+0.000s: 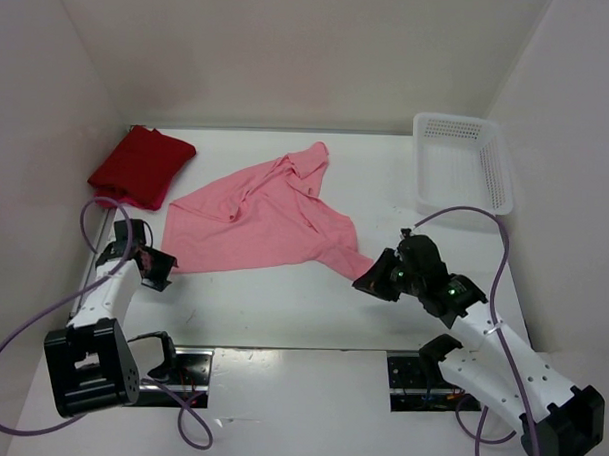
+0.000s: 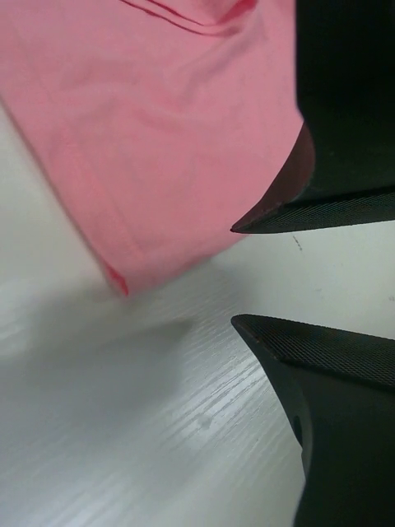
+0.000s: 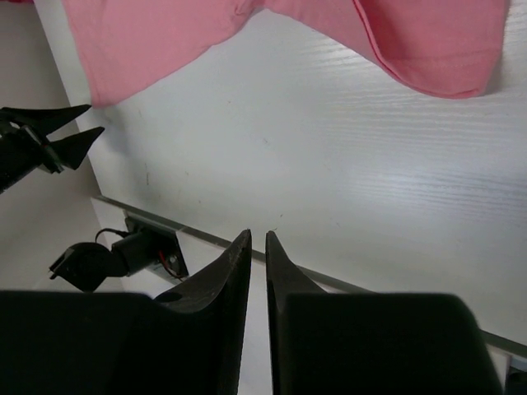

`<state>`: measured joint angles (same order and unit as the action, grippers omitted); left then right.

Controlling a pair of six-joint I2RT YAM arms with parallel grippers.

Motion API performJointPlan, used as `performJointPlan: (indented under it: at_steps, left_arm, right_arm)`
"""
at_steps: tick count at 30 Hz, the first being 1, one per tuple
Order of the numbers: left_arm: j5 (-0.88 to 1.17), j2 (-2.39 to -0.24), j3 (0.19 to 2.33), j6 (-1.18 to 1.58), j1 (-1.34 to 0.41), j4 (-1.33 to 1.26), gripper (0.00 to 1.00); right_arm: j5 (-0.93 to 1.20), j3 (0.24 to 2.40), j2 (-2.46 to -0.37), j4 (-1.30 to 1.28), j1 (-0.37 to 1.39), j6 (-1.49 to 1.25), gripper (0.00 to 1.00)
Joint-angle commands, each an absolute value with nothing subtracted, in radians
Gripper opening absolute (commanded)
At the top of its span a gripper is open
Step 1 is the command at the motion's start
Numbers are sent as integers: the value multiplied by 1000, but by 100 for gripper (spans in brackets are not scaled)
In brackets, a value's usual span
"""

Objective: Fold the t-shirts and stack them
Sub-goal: Flatten out the tshirt

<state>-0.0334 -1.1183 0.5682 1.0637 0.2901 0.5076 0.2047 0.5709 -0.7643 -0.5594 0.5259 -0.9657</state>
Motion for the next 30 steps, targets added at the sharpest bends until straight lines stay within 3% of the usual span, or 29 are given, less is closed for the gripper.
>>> performJointPlan:
  at_steps: [1, 20, 25, 30]
  left_arm:
    - [-161, -1060, 554, 1175, 310, 472, 52]
    - [-212, -1124, 373, 1347, 310, 146, 48]
    - [-192, -1250, 439, 1322, 310, 107, 38]
    - [-181, -1215, 437, 1299, 310, 113, 15]
  right_arm:
    - [229, 606, -730, -508, 534, -919, 17]
    - [235, 606, -721, -497, 534, -919, 18]
    - [216, 606, -730, -506, 534, -937, 18]
    - [152, 606, -739, -543, 534, -962, 26]
